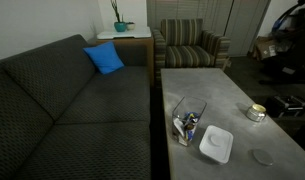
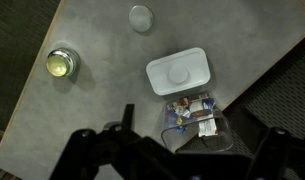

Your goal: Place the lid on the container then push the button

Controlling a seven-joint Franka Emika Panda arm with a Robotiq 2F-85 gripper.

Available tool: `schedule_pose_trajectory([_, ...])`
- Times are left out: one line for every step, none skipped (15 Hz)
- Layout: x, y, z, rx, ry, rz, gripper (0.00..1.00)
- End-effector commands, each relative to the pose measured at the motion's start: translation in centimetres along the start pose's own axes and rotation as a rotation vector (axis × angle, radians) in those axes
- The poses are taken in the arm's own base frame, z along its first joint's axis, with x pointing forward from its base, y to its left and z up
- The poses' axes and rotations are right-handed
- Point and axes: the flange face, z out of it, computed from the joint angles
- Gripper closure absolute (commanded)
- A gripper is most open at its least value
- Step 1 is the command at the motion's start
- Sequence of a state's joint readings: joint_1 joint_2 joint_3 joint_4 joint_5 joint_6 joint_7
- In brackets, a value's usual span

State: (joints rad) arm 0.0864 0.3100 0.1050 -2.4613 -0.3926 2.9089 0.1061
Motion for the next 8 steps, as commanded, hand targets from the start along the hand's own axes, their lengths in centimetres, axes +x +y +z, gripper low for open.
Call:
schedule_pose_trajectory([0.1, -0.2, -0.5, -0.010, 0.024, -0.035, 0.00])
schedule_pose_trajectory([0.5, -0.2, -0.5, -0.022, 0.029, -0.065, 0.00])
schedule_pose_trajectory([0.9, -0.3, 0.2, -0.029, 0.033, -0.091, 0.00])
schedule_pose_trajectory([1.4, -0.1, 1.0, -0.033, 0.041, -0.123, 0.00])
schedule_pose_trajectory([2.0, 0.3, 1.7, -0.043, 0.043, -0.142, 0.00])
schedule_pose_trajectory([2.5, 0.6, 3.0, -0.055, 0.047, -0.165, 0.00])
schedule_pose_trajectory([3.0, 0.7, 4.0, -0.056, 0.057, -0.193, 0.00])
schedule_pose_trajectory([3.5, 0.9, 5.3, -0.045, 0.065, -0.216, 0.00])
